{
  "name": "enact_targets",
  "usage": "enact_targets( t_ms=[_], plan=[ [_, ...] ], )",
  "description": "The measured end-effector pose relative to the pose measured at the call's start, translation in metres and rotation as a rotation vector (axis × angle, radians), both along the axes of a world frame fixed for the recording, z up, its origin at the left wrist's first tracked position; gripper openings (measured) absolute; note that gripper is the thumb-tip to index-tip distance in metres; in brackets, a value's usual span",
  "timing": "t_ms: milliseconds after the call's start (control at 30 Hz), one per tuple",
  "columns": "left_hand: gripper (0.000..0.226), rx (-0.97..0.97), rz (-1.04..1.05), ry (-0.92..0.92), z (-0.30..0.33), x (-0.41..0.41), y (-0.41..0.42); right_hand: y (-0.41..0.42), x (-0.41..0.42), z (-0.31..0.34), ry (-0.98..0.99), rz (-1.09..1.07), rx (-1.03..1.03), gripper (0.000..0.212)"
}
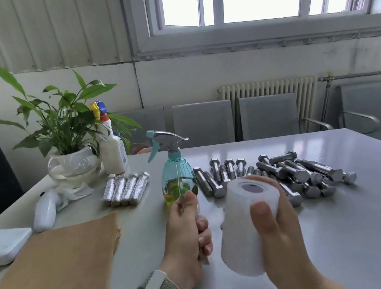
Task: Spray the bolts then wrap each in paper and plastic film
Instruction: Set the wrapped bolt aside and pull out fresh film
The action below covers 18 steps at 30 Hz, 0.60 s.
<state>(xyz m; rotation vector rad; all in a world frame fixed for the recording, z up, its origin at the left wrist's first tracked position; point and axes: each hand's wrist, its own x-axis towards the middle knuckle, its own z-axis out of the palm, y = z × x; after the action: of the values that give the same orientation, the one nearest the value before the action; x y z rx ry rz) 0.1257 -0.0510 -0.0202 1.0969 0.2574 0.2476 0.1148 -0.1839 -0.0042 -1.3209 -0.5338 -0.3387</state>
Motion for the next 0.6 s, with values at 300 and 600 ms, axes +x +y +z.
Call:
enact_targets(
  t_ms=[300, 600],
  plan=[
    [0.038, -0.025, 0.191, 0.077, 0.035, -0.010, 0.047, -0.020, 0.036, -0.011, 0.414, -0.061, -0.035, 0.073],
    [0.026, 0.657, 0.241, 0.381, 0.077, 0.047, 0.120, -0.013, 0.040, -0.020, 0.360, -0.083, -0.175, 0.070]
  ],
)
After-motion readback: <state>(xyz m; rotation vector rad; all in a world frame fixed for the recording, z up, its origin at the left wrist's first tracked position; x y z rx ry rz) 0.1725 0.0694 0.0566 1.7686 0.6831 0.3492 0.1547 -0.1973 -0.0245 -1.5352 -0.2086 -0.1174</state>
